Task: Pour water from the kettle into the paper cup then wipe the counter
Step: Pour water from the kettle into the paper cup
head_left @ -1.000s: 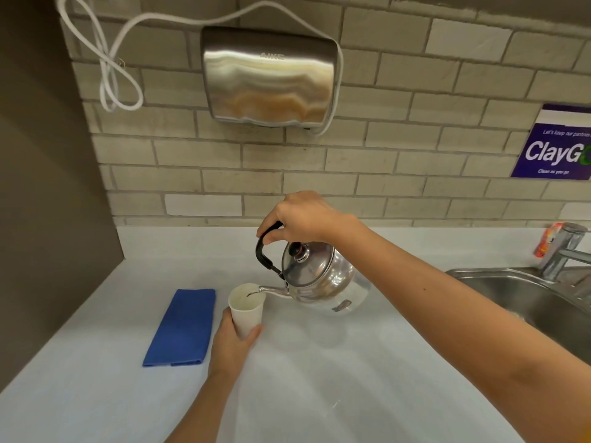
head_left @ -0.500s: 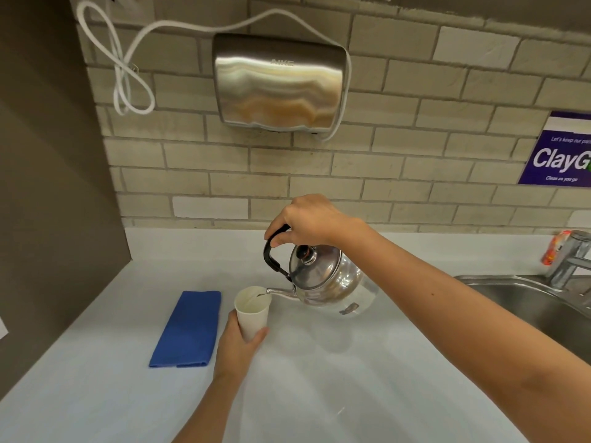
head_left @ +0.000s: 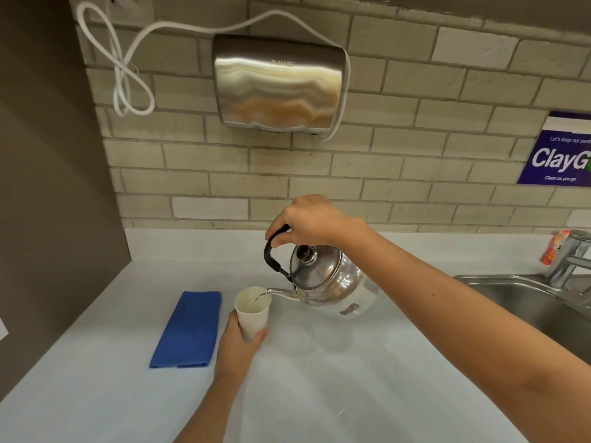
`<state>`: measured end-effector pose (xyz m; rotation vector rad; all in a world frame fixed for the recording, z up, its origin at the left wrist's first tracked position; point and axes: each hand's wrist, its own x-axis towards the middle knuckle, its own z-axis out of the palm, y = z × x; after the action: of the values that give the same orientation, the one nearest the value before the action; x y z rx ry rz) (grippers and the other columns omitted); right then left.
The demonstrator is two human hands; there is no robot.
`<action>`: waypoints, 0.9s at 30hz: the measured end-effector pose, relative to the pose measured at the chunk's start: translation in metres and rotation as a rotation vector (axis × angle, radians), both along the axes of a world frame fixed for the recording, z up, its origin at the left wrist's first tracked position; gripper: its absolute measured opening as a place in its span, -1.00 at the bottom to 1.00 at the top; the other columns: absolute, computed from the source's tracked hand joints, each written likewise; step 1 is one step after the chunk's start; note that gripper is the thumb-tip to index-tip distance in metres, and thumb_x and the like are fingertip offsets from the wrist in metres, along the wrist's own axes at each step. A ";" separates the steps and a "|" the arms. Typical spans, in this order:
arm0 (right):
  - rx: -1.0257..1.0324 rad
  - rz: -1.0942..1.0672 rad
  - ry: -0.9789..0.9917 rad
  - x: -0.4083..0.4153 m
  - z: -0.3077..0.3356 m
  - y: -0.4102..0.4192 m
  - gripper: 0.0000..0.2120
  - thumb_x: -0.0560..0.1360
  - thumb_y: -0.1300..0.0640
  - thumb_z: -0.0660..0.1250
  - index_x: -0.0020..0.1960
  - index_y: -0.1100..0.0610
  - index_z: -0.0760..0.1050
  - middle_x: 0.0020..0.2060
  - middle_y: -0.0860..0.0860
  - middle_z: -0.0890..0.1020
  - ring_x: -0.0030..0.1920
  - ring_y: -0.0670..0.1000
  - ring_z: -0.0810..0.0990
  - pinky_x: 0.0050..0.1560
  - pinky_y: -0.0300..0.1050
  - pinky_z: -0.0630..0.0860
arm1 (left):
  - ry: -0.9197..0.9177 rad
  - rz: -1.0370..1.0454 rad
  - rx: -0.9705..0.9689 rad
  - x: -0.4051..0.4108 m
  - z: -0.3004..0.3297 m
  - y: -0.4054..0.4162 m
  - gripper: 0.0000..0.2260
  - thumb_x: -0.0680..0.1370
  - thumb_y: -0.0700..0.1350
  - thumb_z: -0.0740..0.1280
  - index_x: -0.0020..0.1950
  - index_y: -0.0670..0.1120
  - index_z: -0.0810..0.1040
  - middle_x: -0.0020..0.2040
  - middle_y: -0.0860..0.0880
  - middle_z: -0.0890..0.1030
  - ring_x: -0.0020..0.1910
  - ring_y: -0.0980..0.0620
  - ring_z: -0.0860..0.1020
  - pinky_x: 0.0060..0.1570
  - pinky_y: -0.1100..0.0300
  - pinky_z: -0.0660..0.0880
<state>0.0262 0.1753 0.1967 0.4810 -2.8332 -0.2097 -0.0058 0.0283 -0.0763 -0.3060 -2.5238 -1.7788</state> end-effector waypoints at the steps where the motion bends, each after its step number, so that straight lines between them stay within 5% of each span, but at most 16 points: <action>1: -0.002 0.003 0.001 0.000 0.000 0.000 -0.79 0.44 -0.14 0.33 0.06 -0.18 0.57 -0.15 -0.12 0.70 -0.32 -0.12 0.40 -0.46 -0.21 0.15 | -0.001 0.002 -0.002 0.000 0.000 0.000 -0.36 0.36 0.00 0.49 0.34 -0.05 0.28 0.24 -0.10 0.51 0.16 -0.10 0.49 0.14 0.00 0.50; 27: 0.014 0.003 -0.015 -0.002 0.002 -0.004 -0.78 0.45 -0.13 0.32 0.08 -0.16 0.57 -0.13 -0.10 0.70 -0.30 -0.09 0.43 -0.45 -0.21 0.18 | 0.012 -0.003 0.024 -0.002 -0.003 0.000 -0.39 0.36 -0.01 0.49 0.31 -0.04 0.30 0.17 -0.07 0.53 0.06 -0.03 0.49 0.05 0.07 0.50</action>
<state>0.0244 0.1709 0.1990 0.4914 -2.8475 -0.2269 -0.0077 0.0284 -0.0791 -0.3192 -2.4929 -1.8013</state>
